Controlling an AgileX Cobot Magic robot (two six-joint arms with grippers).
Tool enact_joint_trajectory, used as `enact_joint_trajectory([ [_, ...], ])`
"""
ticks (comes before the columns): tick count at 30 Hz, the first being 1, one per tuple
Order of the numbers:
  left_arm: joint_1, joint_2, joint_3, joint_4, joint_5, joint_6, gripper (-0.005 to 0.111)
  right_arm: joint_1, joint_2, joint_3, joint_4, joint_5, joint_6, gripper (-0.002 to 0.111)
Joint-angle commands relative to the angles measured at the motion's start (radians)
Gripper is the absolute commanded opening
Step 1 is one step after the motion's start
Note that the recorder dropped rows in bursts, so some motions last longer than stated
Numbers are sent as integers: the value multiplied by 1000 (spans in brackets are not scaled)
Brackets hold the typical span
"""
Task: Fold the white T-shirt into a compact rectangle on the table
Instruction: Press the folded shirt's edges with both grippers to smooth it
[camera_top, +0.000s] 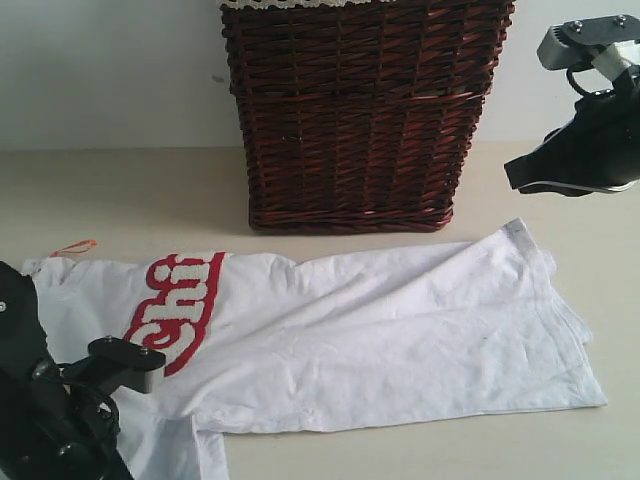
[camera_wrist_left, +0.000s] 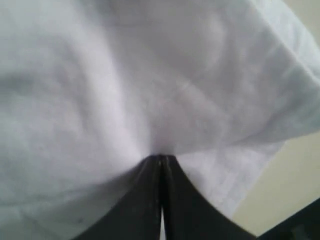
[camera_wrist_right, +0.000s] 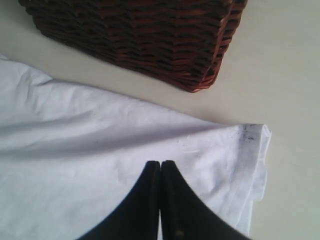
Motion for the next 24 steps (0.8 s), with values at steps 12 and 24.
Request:
enact_joint_trajectory([
  [12,-6,-273,-17,103,-132,-64,0,-3,120,29,-29,-2,4,0],
  [24,83,-528,-32,118,-355,-93,0,-3,272,29,-67,-150,38,0],
])
